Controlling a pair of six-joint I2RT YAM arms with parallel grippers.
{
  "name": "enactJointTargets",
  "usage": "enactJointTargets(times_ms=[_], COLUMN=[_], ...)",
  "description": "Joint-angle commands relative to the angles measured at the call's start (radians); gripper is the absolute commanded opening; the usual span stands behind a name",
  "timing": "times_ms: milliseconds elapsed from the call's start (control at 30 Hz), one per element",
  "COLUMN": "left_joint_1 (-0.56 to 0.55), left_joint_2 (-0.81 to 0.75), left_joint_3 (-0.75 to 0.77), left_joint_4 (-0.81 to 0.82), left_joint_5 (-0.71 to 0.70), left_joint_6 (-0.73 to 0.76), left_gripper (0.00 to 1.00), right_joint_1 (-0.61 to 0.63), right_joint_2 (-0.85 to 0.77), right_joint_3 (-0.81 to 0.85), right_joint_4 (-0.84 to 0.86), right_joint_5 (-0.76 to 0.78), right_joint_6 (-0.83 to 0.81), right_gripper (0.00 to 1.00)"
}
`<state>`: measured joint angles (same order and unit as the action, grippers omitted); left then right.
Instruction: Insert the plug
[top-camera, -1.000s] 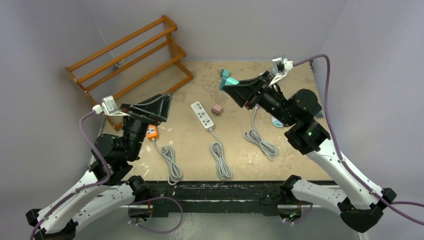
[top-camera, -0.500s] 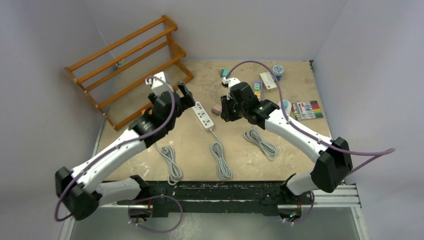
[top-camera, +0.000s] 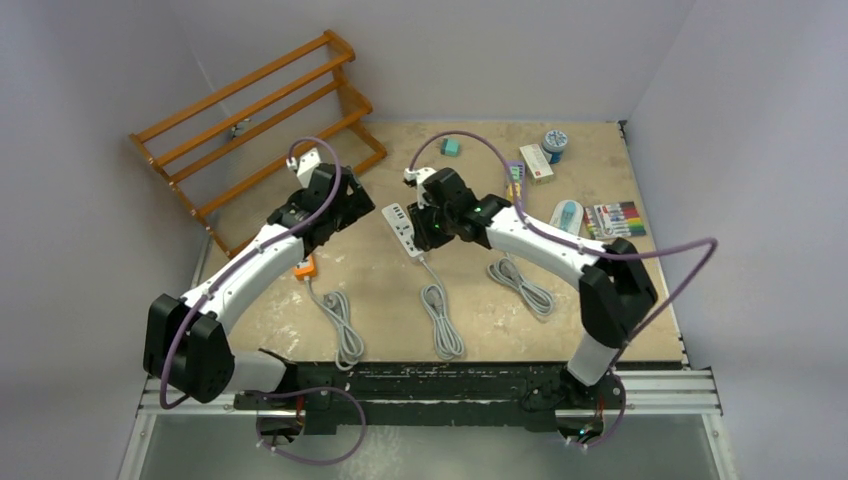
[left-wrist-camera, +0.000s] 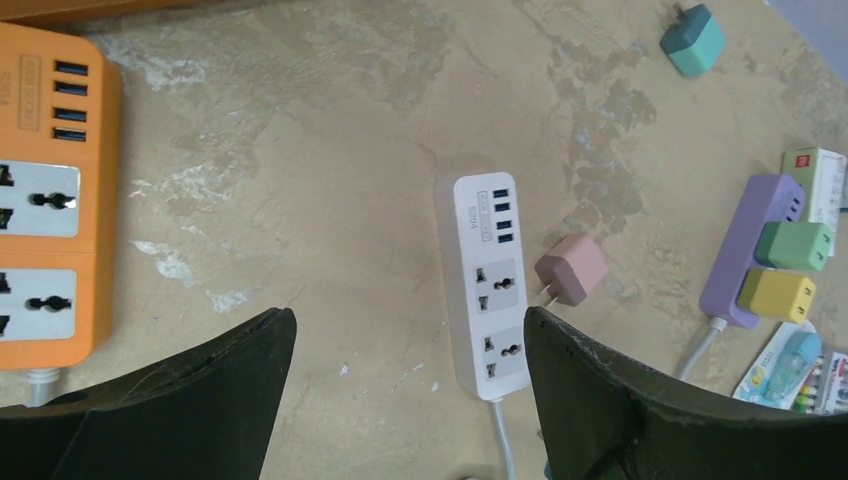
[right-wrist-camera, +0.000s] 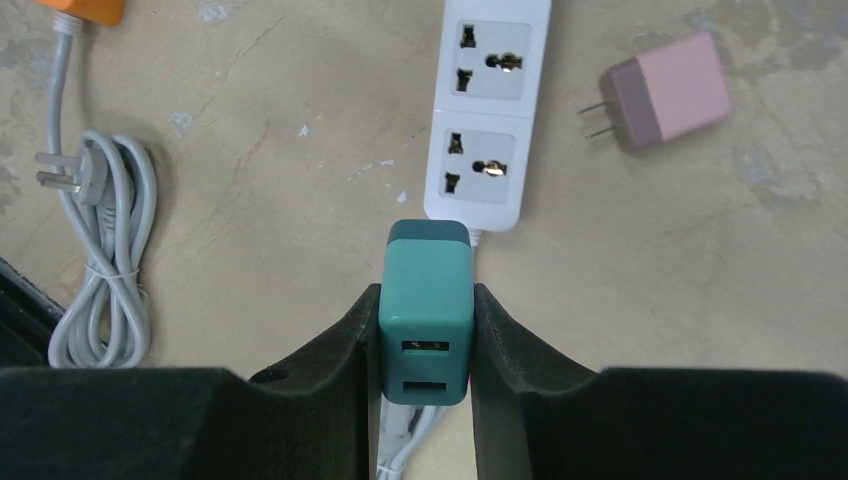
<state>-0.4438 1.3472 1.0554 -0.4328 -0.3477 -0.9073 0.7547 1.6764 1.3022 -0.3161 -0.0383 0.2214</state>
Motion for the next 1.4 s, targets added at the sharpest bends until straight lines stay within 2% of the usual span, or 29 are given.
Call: enactJointTargets(times_ms=[0,167,467,767,1367], left_joint_1=[0.028,0.042,0.043,0.043,0.045], left_joint_2=[-0.02,-0.084,-0.167,-0.196,-0.189], left_joint_3=[-0.022,-0.053,-0.125,-0.14,-0.142], left_joint_4=[0.016,-0.007,0.012,0.017,0.02], left_joint_5=[0.028,-0.035,-0.096,-0.071,-0.045], left_joint_6=[0.011,0.056,0.089,0.094,0.092], left_gripper=[0.83,0.83,0.83,0.83,0.82], right_joint_1=[0.009,0.009,0.009,0.009,0.009], right_joint_2=[0.082,0.196,0.312,0.378,0.422], right_joint_3=[0.146,0.28,0.39,0.463,0.489], right_joint_4=[-0.047,-0.175,-0.304,-0.35,-0.357], right_joint_5=[-0.016,0.003,0.022,0.03,0.031], right_joint_6=[-0.027,-0.04,-0.057,-0.056,-0.048], right_gripper=[0.0,0.0,0.0,0.0,0.0])
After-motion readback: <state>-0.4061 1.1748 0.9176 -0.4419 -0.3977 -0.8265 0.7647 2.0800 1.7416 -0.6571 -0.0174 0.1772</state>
